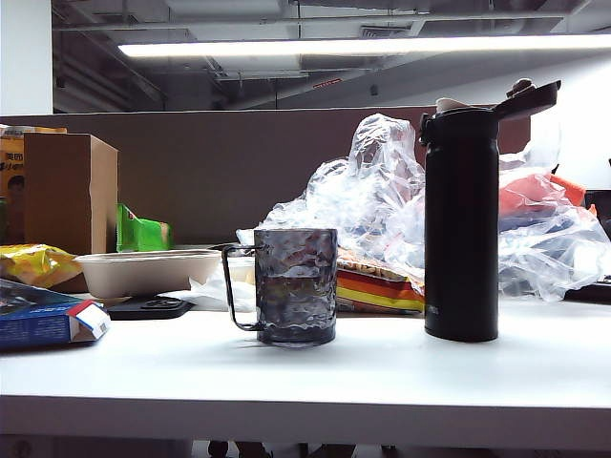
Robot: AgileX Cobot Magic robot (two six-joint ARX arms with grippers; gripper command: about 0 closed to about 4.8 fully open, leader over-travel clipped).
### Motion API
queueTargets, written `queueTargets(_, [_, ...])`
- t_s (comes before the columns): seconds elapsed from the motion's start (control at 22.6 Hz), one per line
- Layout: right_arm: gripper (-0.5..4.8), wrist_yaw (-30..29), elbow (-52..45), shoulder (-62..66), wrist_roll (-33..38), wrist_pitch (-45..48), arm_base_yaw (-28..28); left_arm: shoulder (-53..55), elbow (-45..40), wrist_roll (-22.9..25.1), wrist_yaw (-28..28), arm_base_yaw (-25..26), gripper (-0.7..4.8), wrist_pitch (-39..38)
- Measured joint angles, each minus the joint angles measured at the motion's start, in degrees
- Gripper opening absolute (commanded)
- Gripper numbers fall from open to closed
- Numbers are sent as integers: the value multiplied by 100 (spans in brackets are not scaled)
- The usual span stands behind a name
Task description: Pick up the black thermos, pour some water into the cup, then place the black thermos back on the table.
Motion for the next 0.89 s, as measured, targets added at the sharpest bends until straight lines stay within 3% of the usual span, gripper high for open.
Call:
queueTargets(0.27, [-5,0,0,0,0,0,0,0,4,2,22,0,-5,24])
queueTargets(0.31, [30,-2,0,0,0,0,0,0,4,0,24,0,4,24])
queueTargets(0.35, [132,-13,4,0,4,-2,0,0,4,-2,44,0,58,26])
queueTargets(0.4, [286,-20,33,0,31,-37,0,0,4,-70,103,0,239,37])
queueTargets(0.44, [378,-37,195,2,197,-184,0,0,15,-358,170,-2,378,83])
queueTargets(0.49, [479,-42,437,11,275,-341,2,2,68,-638,173,0,479,70])
queueTargets(0.58, [479,-52,1056,9,317,-529,4,4,323,-1088,197,0,479,24])
queueTargets(0.89, [479,-612,2732,815,-313,-656,24,166,1134,-1888,1386,-26,479,326])
